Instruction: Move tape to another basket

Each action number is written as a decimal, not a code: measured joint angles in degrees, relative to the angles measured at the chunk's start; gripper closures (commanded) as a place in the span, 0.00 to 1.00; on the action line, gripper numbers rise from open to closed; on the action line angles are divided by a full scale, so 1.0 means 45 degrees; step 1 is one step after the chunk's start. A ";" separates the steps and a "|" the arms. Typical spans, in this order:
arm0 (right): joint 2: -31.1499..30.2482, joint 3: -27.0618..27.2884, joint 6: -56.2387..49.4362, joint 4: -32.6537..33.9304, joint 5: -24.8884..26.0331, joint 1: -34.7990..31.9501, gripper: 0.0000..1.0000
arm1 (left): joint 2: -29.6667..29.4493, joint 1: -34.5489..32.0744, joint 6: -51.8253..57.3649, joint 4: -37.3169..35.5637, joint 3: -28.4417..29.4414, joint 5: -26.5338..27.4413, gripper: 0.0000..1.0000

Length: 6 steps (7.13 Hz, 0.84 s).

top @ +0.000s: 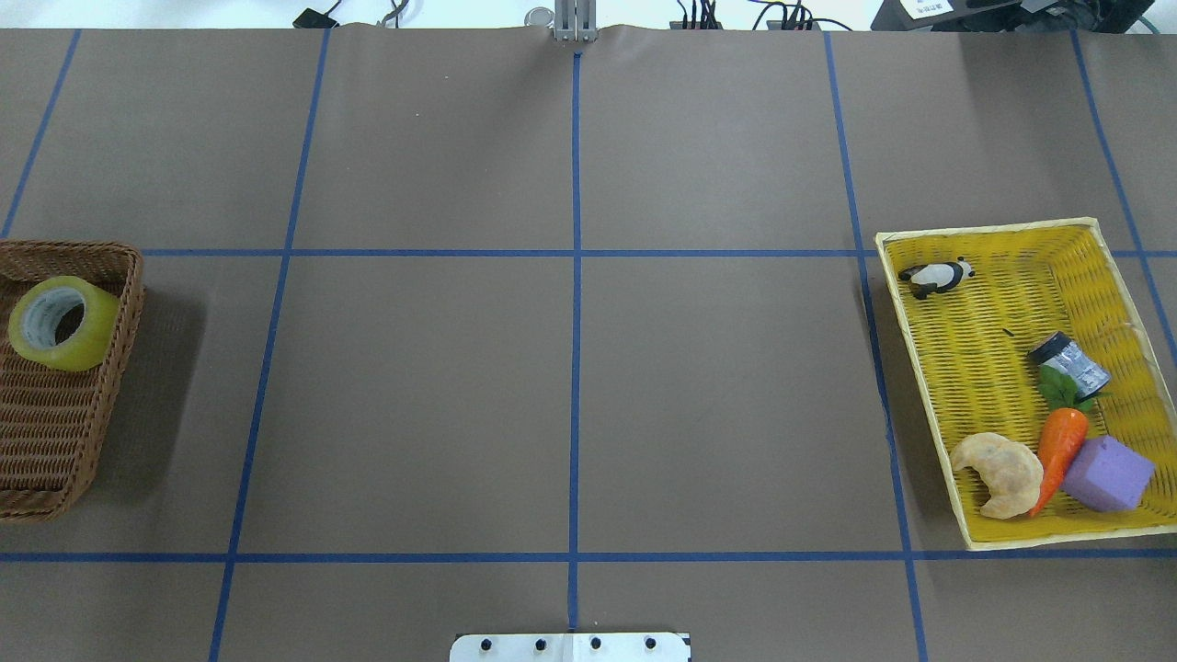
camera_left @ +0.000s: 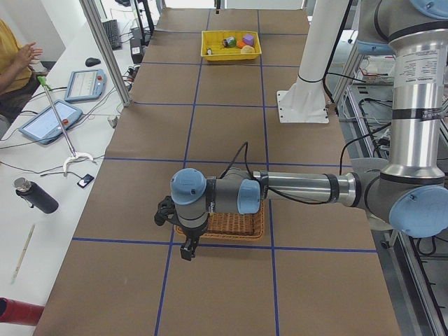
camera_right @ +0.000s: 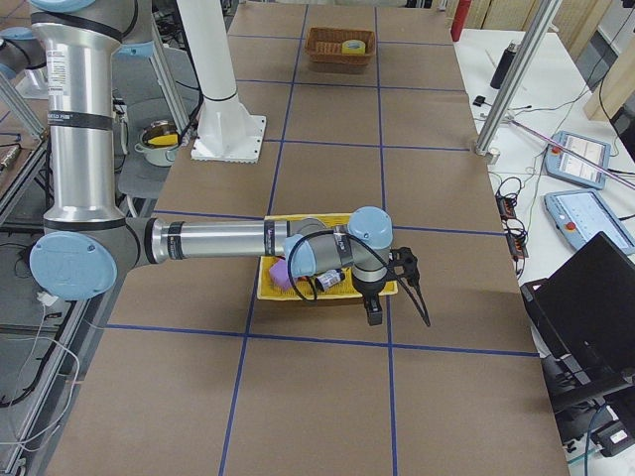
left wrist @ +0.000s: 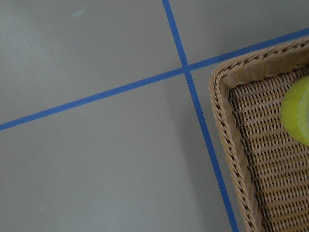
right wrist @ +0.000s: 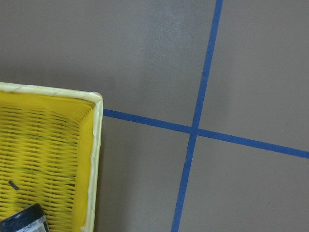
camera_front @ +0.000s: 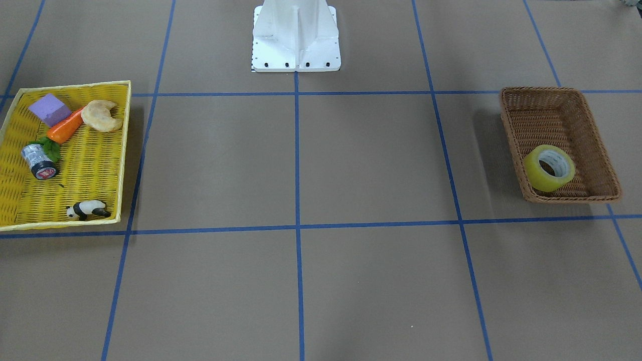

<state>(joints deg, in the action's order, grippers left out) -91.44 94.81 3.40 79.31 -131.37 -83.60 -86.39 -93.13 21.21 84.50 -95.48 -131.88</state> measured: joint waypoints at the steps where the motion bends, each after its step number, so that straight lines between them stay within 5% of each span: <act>1: 0.0139 0.0156 -0.0104 0.0684 -0.0227 -0.0291 0.00 | 0.0056 -0.0003 0.0002 -0.0055 0.0012 -0.0050 0.01; 6: -0.0233 0.0509 -0.1367 0.2285 -0.0242 -0.0848 0.00 | 0.0120 -0.0139 -0.0002 -0.0014 0.0161 -0.0030 0.01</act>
<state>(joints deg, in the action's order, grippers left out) -92.49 97.10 -2.75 89.59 -132.46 -87.42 -85.85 -93.75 21.20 84.44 -94.75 -132.02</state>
